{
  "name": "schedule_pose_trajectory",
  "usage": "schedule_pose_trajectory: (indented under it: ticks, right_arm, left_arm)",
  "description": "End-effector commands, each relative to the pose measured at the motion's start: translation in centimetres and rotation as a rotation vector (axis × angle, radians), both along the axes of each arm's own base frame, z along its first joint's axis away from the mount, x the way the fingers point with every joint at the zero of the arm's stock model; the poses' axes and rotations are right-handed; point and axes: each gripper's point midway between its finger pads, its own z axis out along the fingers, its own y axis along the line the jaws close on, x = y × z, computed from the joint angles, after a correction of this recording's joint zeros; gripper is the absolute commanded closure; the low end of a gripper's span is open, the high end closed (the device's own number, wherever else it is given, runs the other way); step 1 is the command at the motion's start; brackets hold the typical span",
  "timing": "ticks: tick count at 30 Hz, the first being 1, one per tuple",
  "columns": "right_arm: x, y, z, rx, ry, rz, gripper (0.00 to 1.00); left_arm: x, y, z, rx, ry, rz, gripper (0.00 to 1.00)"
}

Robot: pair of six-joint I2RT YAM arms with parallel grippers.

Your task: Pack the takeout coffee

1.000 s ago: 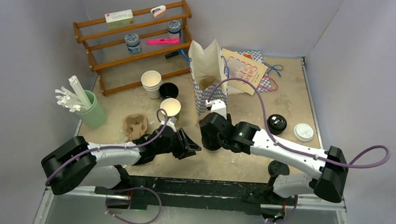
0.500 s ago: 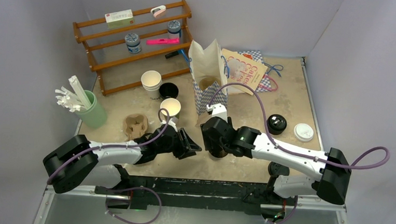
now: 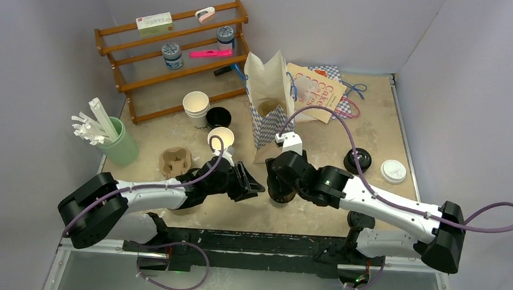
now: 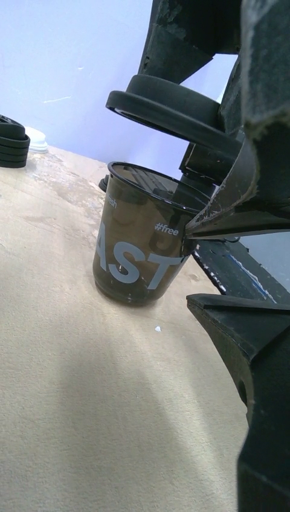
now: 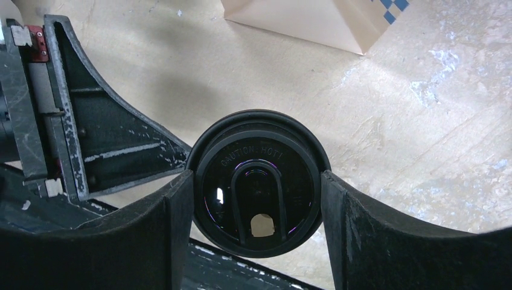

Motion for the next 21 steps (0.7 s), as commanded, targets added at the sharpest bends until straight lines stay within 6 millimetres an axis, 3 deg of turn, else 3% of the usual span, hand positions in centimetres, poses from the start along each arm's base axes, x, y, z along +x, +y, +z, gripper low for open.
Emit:
schedule_pose_trajectory:
  ticks: [1, 21]
  right_arm:
    - [-0.9, -1.3, -0.3, 0.021, 0.008, -0.022, 0.48]
    - [-1.6, -1.4, -2.7, 0.005, 0.06, -0.021, 0.48]
  left_arm:
    - [0.8, -0.8, 1.3, -0.016, -0.045, -0.019, 0.6]
    - [0.3, -1.2, 1.1, -0.018, -0.033, -0.06, 0.61]
